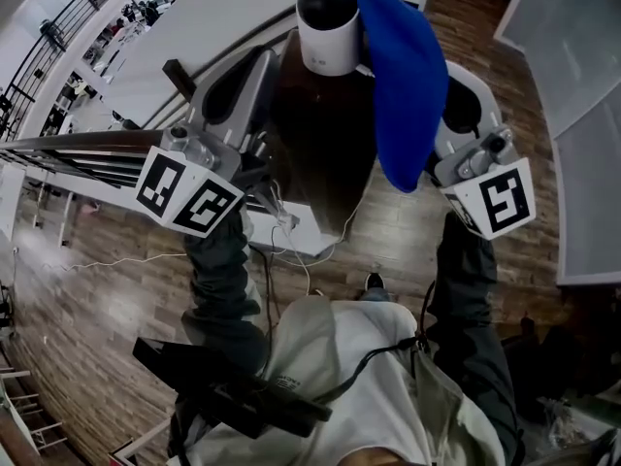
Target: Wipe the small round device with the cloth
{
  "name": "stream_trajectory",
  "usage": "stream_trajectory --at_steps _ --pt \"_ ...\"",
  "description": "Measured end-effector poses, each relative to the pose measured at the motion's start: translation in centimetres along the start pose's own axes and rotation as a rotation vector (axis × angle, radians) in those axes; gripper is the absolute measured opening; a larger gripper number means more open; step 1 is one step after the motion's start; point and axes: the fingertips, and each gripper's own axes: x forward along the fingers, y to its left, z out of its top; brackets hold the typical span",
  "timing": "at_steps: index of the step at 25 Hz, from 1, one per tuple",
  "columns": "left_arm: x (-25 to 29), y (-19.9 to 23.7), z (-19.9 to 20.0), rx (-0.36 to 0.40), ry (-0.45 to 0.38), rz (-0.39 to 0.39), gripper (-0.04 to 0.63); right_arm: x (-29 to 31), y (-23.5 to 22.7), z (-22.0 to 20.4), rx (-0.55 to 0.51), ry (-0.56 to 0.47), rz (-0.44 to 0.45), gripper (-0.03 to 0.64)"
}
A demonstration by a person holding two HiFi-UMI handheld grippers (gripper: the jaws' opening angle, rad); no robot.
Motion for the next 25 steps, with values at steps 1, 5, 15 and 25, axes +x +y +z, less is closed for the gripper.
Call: stream_trajectory --at_steps 1,5,15,25 --pt "-0.1 -0.1 0.0 0.001 0.001 -0.001 -0.009 -0.4 0.1 0.0 0.038 -0.028 -0.001 0.018" --pt "-0.5 -0.3 -0.1 0.001 0.005 0.002 -0.009 -2.2 -0.7 0.4 0.209 -0.125 -0.035 0.018" --pt "-0.3 -0.8 -0.7 -0.009 0.014 -0.008 -0.009 -4.3 -2.6 1.9 0.13 -0.16 -0.107 0.018" --pt "0.0 -0.1 -0.7 -0.016 0.017 -0.013 -0.011 -1.0 -11.9 7.6 0.149 -0.271 -0.181 0.018"
